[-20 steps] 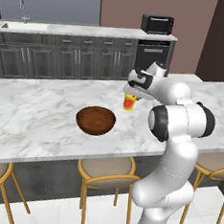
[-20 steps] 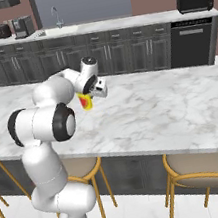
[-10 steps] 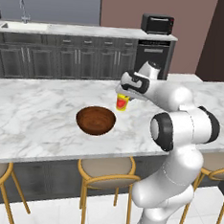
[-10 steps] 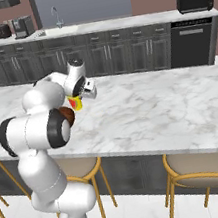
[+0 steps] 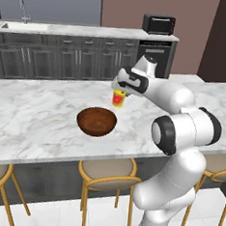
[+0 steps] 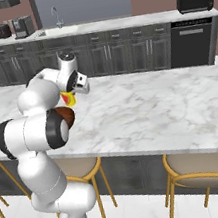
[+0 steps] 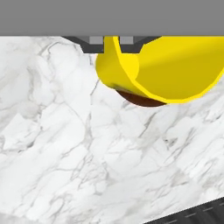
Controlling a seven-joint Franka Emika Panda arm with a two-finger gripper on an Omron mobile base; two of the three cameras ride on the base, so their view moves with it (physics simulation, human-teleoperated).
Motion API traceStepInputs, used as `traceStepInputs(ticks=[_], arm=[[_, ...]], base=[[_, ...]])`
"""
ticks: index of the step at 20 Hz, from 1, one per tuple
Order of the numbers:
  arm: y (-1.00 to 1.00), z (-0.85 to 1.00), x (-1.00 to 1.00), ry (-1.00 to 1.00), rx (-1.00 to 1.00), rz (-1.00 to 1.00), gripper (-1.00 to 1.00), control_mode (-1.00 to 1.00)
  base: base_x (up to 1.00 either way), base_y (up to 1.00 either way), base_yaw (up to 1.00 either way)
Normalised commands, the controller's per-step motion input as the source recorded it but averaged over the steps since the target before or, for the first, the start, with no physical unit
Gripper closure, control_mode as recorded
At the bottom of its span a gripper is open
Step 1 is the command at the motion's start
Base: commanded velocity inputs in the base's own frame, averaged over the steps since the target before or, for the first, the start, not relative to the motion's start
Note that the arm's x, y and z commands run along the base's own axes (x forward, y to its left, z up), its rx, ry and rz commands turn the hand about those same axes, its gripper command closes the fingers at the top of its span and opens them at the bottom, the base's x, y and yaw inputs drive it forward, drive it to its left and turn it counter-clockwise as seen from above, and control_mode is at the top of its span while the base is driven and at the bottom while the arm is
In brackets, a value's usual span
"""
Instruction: Place the cup inside the bowl on the dining table and move the bowl to any counter.
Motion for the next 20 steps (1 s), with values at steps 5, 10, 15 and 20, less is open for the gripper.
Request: traceStepInputs(ticks=[5,10,15,20], arm=[[0.26,0.06,-0.01,0.00,0.00,0.00,1.00,-1.00],[0.23,0.00,0.00,0.00,0.00,0.00,1.00,-1.00],[0.24,0.00,0.00,0.00,0.00,0.00,1.00,-1.00],[0.25,-0.04,0.00,0.00,-0.01,0.00,1.00,-1.00]], base=[[0.00,0.00,0.00],[0.00,0.00,0.00],[0.00,0.00,0.00],[0.00,0.00,0.00]])
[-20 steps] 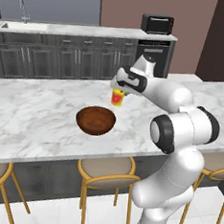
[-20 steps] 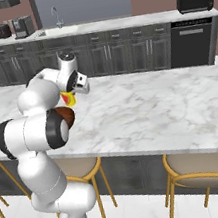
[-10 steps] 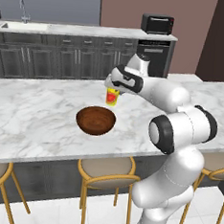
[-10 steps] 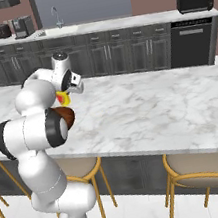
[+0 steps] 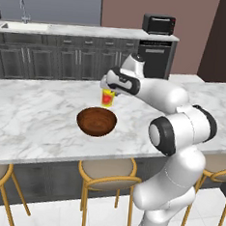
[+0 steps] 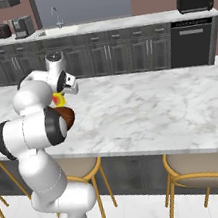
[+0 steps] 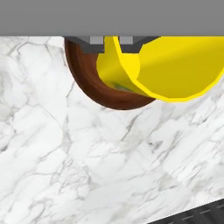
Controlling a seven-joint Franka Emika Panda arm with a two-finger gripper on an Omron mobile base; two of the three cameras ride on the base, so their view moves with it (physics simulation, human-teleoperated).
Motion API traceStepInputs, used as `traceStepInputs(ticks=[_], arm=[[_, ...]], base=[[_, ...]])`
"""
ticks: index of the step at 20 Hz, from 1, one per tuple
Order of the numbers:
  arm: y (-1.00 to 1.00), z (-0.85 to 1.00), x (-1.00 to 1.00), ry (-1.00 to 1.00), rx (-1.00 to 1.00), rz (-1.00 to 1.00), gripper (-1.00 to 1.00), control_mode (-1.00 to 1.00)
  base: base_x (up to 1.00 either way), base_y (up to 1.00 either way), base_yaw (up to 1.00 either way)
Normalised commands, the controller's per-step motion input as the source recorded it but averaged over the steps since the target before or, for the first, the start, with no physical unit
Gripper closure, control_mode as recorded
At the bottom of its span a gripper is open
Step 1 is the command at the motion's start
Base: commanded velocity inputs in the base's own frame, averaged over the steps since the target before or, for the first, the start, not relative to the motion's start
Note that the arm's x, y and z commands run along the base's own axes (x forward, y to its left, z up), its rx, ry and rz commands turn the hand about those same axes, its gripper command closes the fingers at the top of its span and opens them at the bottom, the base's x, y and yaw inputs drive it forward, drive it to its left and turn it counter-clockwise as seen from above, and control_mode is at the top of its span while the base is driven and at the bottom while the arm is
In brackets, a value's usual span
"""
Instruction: Place the cup inside the bowl on the dining table and move the bowl to any counter.
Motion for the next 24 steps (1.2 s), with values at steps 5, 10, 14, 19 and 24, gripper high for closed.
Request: traceStepInputs(ticks=[5,10,14,19,24], arm=[[0.23,-0.06,0.00,0.00,-0.01,0.00,1.00,-1.00],[0.22,-0.11,-0.01,0.00,-0.01,0.00,1.00,-1.00],[0.18,-0.13,-0.01,0.00,-0.03,0.00,1.00,-1.00],[0.07,-0.10,0.00,0.00,-0.05,0.00,1.00,-1.00],[0.00,-0.03,-0.11,0.00,-0.04,0.00,1.00,-1.00]], base=[[0.00,0.00,0.00],[0.00,0.00,0.00],[0.00,0.00,0.00],[0.00,0.00,0.00],[0.00,0.00,0.00]])
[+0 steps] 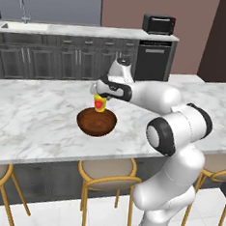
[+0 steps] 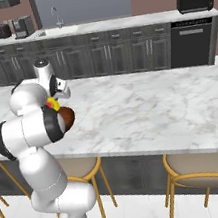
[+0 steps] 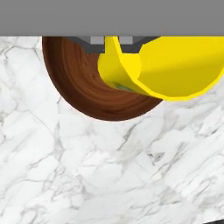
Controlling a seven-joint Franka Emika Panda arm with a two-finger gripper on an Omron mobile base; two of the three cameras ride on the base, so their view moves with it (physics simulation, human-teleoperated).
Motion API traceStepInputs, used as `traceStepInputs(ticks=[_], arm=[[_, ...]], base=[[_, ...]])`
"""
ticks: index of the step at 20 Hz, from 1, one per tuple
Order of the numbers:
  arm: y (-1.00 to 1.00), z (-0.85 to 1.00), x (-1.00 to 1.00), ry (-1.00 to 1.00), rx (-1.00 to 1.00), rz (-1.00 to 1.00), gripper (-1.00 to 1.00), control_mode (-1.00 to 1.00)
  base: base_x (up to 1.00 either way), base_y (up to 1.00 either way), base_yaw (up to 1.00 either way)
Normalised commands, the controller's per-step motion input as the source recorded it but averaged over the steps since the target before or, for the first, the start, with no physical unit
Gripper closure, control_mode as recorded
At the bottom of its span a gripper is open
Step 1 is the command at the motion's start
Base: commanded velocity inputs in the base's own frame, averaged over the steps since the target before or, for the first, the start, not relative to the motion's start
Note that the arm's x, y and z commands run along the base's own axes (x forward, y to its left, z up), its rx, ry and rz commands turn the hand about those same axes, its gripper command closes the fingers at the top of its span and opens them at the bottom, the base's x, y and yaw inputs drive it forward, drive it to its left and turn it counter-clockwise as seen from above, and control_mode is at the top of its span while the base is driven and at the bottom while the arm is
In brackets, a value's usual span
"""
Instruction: Place the cup inside the bowl on the dining table and move the bowl to any counter.
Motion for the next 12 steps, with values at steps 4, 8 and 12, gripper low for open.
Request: traceStepInputs(ticks=[4,8,12], arm=[[0.00,-0.06,-0.22,0.00,-0.01,0.00,1.00,-1.00],[0.00,-0.17,-0.27,0.00,0.00,0.00,1.00,-1.00],[0.01,-0.12,-0.28,0.00,0.00,0.00,1.00,-1.00]], base=[[0.00,0.00,0.00],[0.00,0.00,0.00],[0.00,0.00,0.00]])
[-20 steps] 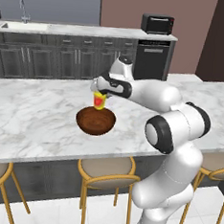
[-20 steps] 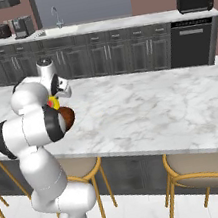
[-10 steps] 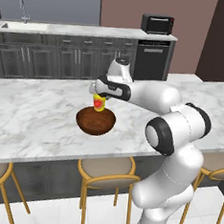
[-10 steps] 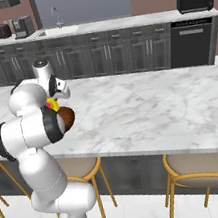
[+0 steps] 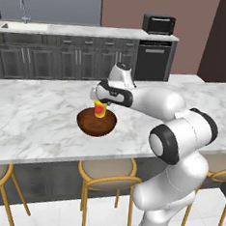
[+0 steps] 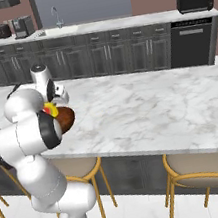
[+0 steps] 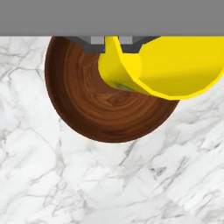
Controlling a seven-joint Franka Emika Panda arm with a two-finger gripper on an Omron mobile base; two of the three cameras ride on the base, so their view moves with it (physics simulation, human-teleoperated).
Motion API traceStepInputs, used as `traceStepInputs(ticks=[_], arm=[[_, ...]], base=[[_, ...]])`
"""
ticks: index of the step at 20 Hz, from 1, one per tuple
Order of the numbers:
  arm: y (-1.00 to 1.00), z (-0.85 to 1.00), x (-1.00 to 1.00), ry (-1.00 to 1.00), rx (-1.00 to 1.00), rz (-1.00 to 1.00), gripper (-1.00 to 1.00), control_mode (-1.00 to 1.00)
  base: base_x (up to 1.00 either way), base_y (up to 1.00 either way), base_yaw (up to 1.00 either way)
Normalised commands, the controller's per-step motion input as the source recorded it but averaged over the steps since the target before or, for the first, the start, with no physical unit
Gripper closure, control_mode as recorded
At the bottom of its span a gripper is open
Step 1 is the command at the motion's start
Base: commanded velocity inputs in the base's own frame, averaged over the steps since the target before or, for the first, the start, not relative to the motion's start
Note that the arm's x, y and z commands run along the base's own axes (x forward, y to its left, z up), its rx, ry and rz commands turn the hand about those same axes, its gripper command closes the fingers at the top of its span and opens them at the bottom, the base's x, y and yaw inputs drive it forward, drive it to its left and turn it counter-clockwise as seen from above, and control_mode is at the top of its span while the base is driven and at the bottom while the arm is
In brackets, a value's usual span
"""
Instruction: Place the cup inside the bowl on the dining table and move the bowl to any counter.
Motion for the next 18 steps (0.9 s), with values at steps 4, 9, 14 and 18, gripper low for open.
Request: traceStepInputs(ticks=[4,9,14,18], arm=[[0.00,-0.11,-0.03,0.00,0.00,0.00,1.00,-1.00],[0.00,-0.09,0.08,0.00,0.00,0.00,1.00,-1.00],[0.00,-0.09,0.03,0.00,0.00,0.00,1.00,-1.00],[0.00,-0.17,0.00,0.00,0.00,0.00,1.00,-1.00]], base=[[0.00,0.00,0.00],[0.00,0.00,0.00],[0.00,0.00,0.00],[0.00,0.00,0.00]])
